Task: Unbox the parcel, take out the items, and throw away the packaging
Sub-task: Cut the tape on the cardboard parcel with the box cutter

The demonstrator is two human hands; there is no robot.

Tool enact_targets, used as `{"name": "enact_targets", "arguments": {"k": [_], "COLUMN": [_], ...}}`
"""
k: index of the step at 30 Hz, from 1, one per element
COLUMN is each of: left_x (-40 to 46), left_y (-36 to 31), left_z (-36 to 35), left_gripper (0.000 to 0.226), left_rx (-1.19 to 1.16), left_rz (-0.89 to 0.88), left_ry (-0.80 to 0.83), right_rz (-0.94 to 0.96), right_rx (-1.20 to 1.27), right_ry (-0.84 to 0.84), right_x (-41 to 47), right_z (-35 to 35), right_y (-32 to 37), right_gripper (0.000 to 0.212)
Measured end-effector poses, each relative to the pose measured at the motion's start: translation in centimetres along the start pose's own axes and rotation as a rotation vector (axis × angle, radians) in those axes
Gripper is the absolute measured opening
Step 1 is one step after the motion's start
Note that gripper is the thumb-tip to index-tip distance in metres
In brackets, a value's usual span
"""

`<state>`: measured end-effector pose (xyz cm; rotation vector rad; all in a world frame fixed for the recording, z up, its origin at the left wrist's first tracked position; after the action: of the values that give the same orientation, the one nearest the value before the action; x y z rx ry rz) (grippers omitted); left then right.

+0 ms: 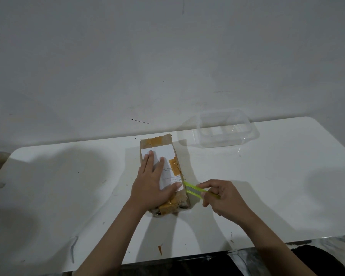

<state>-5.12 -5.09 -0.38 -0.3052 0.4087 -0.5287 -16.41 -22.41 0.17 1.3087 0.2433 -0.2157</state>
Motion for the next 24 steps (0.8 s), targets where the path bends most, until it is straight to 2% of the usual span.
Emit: {"name": "enact_targets", "arguments": {"k": [4,8,11,14,18,22,24], "left_x": [-0.1,-0.1,-0.1,-0.1,0.1,-0.1,-0.4], "left_y": [0.0,0.0,0.0,-0.3,-0.9,-1.0,-0.9], "left_z": [0.0,0.1,0.0,0.0,0.1,0.4,0.6], "left_gripper": [0.106,0.107,0.106,0.107,0.097,0.077,0.075], "left_rx": [0.004,0.007,0.012,-0.010,-0.059,-0.066,-0.018], "left_rz": [0.001,-0.008,0.010,0.078,0.174,0.206,0.150], "left_ry": [0.006,0.004,0.005,-0.019,-0.044,0.038,0.074], "right_rz": [-0.014,-0.027,-0.030,-0.039,-0.073,-0.064,-0.042], "right_rx": [0.025,0.096,0.221,0.420,0.657,0.723,0.730], "right_ry": [-0.061,-0.195,-0.258,-0.240,-0.183,-0.260,-0.273], "right_x": [-0.2,-0.4,-0.7,-1.1,-0.8,-0.3,-0.2], "right_z": [1.0,2.5,2.4,0.7,-2.2,-1.9,-1.3], "right_y": [-0.3,-0.8,-1.1,-1.4,-1.7,-1.5,-1.3], "right_gripper": [0.017,0.017,0.014,0.010,0.009,0.006,0.007]}}
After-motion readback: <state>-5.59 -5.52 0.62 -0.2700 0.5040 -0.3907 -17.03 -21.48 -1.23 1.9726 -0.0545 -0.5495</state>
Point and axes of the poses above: each hand's wrist, its own x-axis towards the middle knuckle, its own z-axis out of the back of the hand, y = z × x, the point moved 8 cm from there along x, towards the middle knuckle, and after that the axes turned 14 degrees about y, right-handed, at the moved point
